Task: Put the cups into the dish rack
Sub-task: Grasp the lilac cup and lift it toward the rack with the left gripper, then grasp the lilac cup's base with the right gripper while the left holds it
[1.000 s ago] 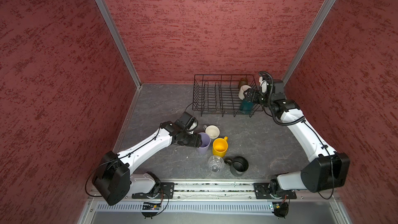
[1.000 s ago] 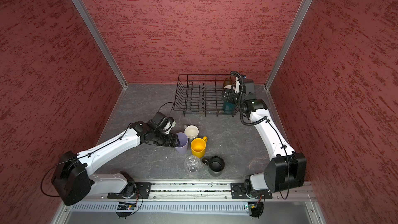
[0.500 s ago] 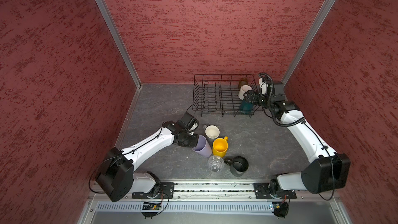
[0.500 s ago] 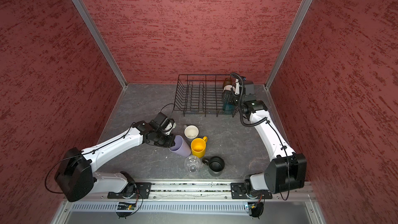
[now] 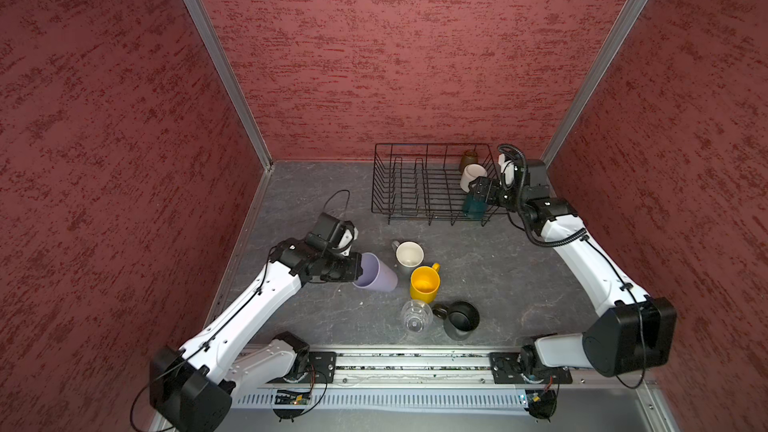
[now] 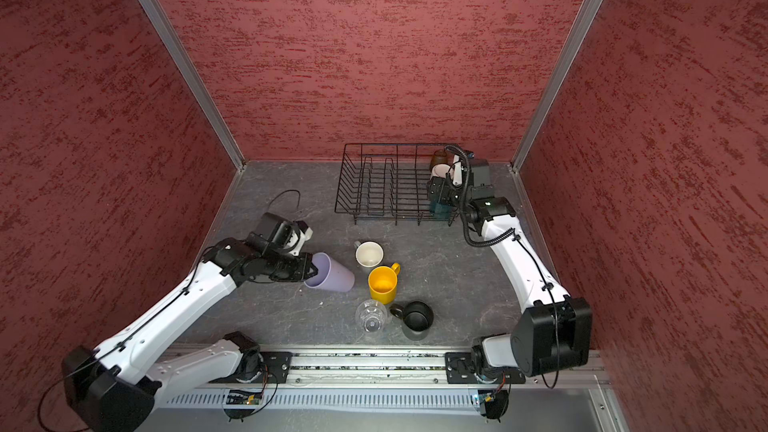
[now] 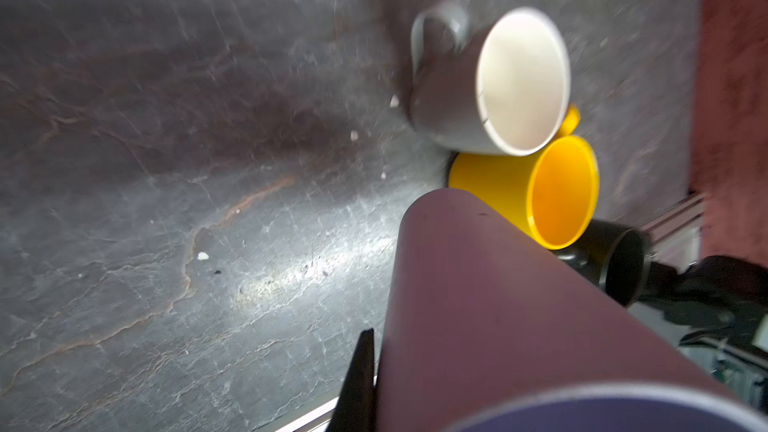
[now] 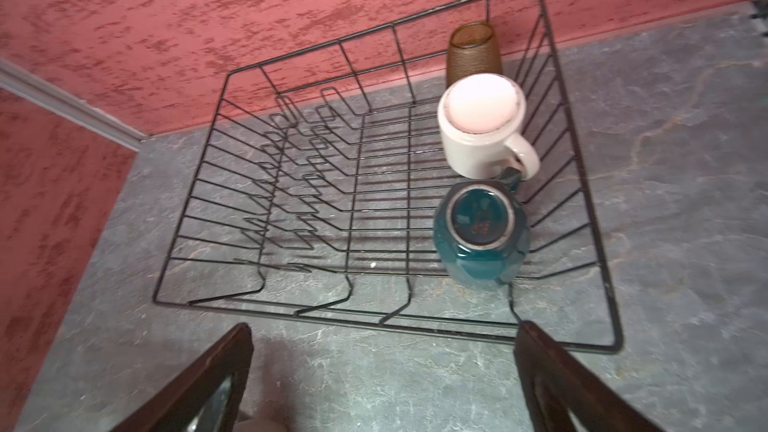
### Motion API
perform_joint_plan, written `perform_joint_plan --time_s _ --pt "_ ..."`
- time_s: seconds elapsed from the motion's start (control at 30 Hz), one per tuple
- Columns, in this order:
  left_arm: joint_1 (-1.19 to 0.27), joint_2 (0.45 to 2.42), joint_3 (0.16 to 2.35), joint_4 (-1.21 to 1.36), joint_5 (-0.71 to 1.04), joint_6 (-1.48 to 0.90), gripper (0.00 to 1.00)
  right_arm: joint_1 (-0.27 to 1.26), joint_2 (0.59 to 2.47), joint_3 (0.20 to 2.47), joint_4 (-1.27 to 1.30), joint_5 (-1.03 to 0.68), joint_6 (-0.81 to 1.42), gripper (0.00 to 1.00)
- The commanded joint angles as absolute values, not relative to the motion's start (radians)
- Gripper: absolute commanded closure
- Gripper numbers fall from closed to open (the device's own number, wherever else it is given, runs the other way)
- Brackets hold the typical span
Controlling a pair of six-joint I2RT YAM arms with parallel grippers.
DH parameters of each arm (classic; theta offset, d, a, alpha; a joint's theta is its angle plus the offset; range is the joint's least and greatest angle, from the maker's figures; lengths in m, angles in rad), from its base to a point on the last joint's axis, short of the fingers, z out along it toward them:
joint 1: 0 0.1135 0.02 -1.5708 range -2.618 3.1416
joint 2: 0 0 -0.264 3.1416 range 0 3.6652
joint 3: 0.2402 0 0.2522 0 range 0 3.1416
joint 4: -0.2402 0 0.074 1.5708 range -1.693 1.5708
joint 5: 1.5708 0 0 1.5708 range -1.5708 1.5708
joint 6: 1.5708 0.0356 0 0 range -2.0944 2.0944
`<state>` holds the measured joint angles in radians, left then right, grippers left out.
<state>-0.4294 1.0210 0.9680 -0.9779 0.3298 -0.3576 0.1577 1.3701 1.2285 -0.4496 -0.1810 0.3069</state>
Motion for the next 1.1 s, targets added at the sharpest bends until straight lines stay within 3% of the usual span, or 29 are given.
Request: perform_joint_plan --time_s 0.0,0.2,0.33,0.47,0.63,1.07 --pt "-0.316 0.948 1.033 -0.915 0.544 -0.328 1.0 0.152 1.313 1.195 -0.333 -0.324 0.314 0.01" --pt "-0.154 0.932 1.03 -0.683 0.948 -0.44 1.0 0.157 1.233 1.102 -0.097 -0.604 0.356 0.01" --pt "-0.107 0.95 0.921 -0.253 1.102 -0.695 1.0 0.177 1.202 1.017 0.156 -0.809 0.458 0.01" --pt "-0.086 0.995 0.862 0.102 1.128 -0.897 1.0 0.23 1.199 0.928 0.45 -0.88 0.606 0.01" --pt "-0.096 1.081 0.829 0.403 1.139 -1.075 1.0 0.347 1.275 0.946 0.521 -0.862 0.621 0.01" --pt "-0.104 1.118 0.795 0.454 1.181 -1.106 1.0 0.495 1.477 0.952 1.01 -0.876 0.876 0.01"
